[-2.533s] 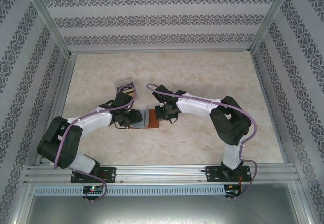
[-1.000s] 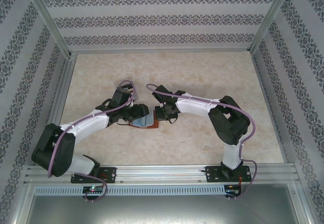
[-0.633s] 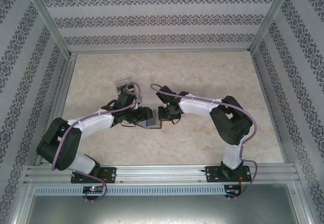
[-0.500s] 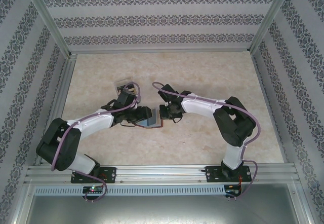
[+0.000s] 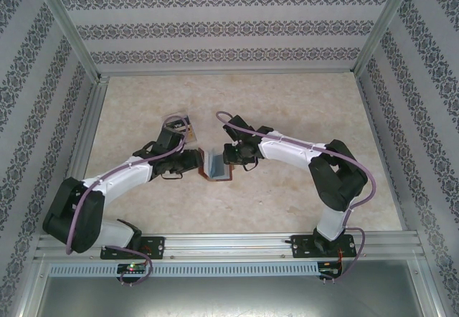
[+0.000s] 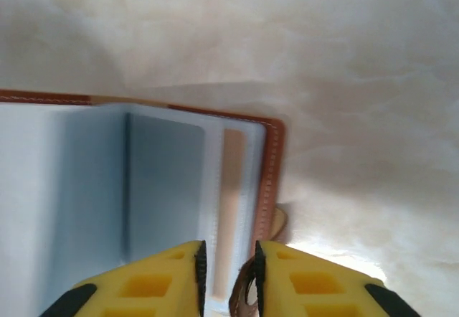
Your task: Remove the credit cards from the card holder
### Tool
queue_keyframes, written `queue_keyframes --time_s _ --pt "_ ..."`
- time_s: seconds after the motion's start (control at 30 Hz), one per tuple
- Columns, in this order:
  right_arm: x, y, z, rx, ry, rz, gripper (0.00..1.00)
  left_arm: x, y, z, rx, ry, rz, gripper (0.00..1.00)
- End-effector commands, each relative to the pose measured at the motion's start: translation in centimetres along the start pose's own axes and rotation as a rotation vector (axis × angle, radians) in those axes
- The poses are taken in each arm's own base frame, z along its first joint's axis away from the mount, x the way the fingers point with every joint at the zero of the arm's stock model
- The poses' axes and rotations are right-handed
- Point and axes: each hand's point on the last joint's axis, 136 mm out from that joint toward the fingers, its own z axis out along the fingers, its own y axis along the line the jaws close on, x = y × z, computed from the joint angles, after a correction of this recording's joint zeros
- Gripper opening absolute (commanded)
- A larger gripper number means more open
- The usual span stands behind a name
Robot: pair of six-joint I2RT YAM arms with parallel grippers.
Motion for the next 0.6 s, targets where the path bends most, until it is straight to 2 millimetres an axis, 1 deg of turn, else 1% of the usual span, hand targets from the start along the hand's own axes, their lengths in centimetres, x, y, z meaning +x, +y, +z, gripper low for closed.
queue_keyframes --time_s 0.0,0.1,0.3,0.33,0.43,0.5,0.57 --pt "-1.1 2.1 -1.4 -0.045 -0.044 -0.025 0.37 1.5 1.7 1.1 -0.041 0.051 -0.006 0.47" --pt "-0.8 2.6 -0.9 -0.056 -0.022 -0.028 0.37 1.7 2.0 1.3 -0.043 0.059 -0.007 0.47" --pt "-0.2 1.5 0.1 -0.019 -0.003 -0.003 0.37 1.5 1.8 1.0 -0.041 0.047 -0.01 0.47" --pt "-0.3 1.4 0.0 -0.013 -0.007 -0.001 0.4 1.5 1.8 1.0 -0.041 0.047 -0.008 0.46" --pt "-0.8 1.2 -0.9 0.014 -0.047 -0.008 0.51 1.6 2.0 1.0 -0.049 0.049 -0.01 0.43" --pt "-1.5 1.4 -2.1 0.029 -0.099 -0.032 0.51 1.7 2.2 1.1 -0.052 0.051 -0.013 0.4" --pt "-1.9 2.0 -3.1 0.021 -0.128 -0.056 0.52 1.7 2.1 1.1 -0.049 0.05 -0.015 0.37"
